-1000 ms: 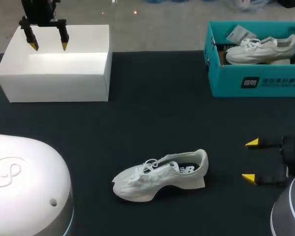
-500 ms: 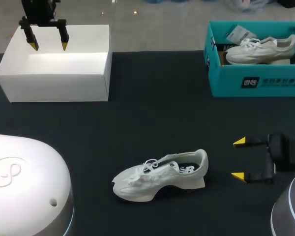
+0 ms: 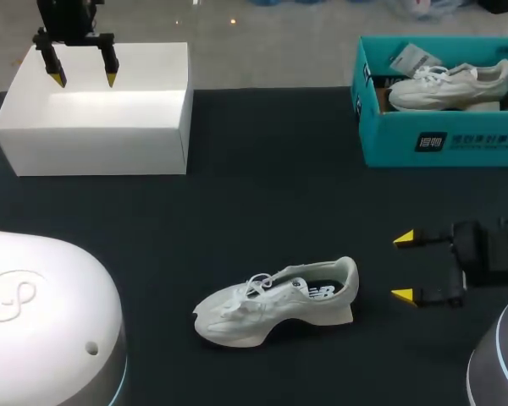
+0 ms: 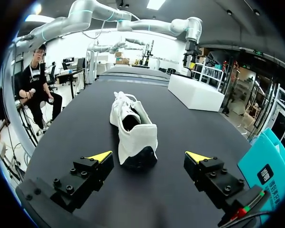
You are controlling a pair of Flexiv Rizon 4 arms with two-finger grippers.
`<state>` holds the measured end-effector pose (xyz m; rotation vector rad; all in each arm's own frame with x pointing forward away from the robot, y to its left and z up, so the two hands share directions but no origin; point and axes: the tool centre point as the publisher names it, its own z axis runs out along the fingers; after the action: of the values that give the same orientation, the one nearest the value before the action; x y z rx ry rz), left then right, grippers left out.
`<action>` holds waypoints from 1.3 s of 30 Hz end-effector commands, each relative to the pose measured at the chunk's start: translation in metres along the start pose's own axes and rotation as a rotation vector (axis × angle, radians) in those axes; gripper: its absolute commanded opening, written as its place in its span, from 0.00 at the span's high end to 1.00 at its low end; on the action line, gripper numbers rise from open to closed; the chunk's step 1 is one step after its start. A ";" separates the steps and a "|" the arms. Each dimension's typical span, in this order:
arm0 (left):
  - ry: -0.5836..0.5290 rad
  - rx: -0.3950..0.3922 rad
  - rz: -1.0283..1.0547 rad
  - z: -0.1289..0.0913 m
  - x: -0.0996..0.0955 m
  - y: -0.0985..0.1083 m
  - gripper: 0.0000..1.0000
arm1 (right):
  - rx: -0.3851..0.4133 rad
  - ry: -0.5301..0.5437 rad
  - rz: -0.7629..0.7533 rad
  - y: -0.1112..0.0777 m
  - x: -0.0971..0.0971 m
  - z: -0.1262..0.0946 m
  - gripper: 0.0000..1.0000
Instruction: Take the shoe out of the shoebox, open the shoe tongue, remove and reinsert the insole, then place the shoe into the shoebox
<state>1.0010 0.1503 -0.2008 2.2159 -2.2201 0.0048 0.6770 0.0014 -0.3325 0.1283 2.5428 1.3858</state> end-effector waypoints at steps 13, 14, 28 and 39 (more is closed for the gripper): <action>-0.003 0.000 -0.001 -0.001 0.000 0.000 0.00 | 0.005 0.041 -0.018 0.000 0.001 0.004 0.00; -0.003 0.000 -0.001 -0.001 0.000 0.000 0.00 | 0.004 0.041 -0.017 0.000 0.001 0.004 0.00; -0.003 0.000 -0.001 -0.001 0.000 0.000 0.00 | -0.003 0.079 -0.002 -0.002 0.013 0.039 0.00; -0.003 0.000 -0.001 -0.001 0.000 0.000 0.00 | -0.023 0.240 -0.051 -0.001 0.007 0.079 0.00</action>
<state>1.0011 0.1502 -0.2009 2.2158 -2.2202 0.0049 0.6700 0.0533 -0.3659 -0.0721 2.6438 1.4749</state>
